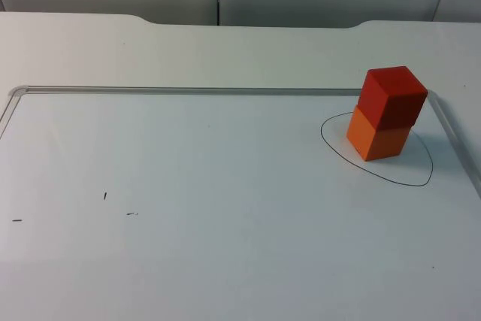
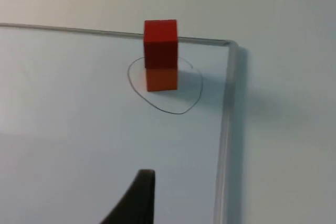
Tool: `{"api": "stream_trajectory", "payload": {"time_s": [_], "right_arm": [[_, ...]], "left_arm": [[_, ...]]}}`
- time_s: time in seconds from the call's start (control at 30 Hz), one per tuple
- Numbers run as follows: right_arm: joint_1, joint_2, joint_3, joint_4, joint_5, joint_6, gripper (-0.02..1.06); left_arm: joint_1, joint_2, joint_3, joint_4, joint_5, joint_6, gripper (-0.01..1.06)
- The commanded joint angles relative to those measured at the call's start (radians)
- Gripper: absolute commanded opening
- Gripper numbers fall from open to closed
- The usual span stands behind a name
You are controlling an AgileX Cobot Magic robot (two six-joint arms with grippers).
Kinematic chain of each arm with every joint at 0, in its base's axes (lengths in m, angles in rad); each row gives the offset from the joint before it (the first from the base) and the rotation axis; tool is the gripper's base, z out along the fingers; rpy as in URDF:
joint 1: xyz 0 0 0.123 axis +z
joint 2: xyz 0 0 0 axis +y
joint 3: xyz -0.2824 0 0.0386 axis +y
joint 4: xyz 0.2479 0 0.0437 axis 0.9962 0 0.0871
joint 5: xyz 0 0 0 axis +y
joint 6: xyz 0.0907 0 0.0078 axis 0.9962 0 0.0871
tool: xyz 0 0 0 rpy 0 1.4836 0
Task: Pick up one cube with the left hand and another cube with the right hand. First place the cube in the right hand at the target position, then stack the cube in the left hand on top.
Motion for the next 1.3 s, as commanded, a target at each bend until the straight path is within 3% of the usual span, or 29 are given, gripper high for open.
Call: {"api": "stream_trajectory", "payload": {"time_s": [0.0,0.17,0.9,1.07,1.23,1.27], "right_arm": [[-0.061,-0.005,0.006,0.000,-0.013,0.000,1.05],[-0.135,-0.005,0.006,0.000,-0.013,0.000,1.05],[-0.138,-0.005,0.006,0.000,-0.013,0.000,1.05],[-0.138,-0.005,0.006,0.000,-0.013,0.000,1.05],[-0.138,-0.005,0.006,0.000,-0.013,0.000,1.05],[-0.138,-0.005,0.006,0.000,-0.013,0.000,1.05]], "left_arm": [[0.000,-0.004,0.009,-0.006,0.000,0.001,1.05],[0.000,-0.004,0.009,-0.006,0.000,0.001,1.05],[0.028,-0.004,0.009,-0.004,0.000,0.001,1.05],[0.155,-0.004,0.009,-0.004,0.000,0.001,1.05],[0.356,-0.004,0.009,-0.004,0.000,0.001,1.05],[0.356,-0.004,0.009,-0.004,0.000,0.001,1.05]]}}
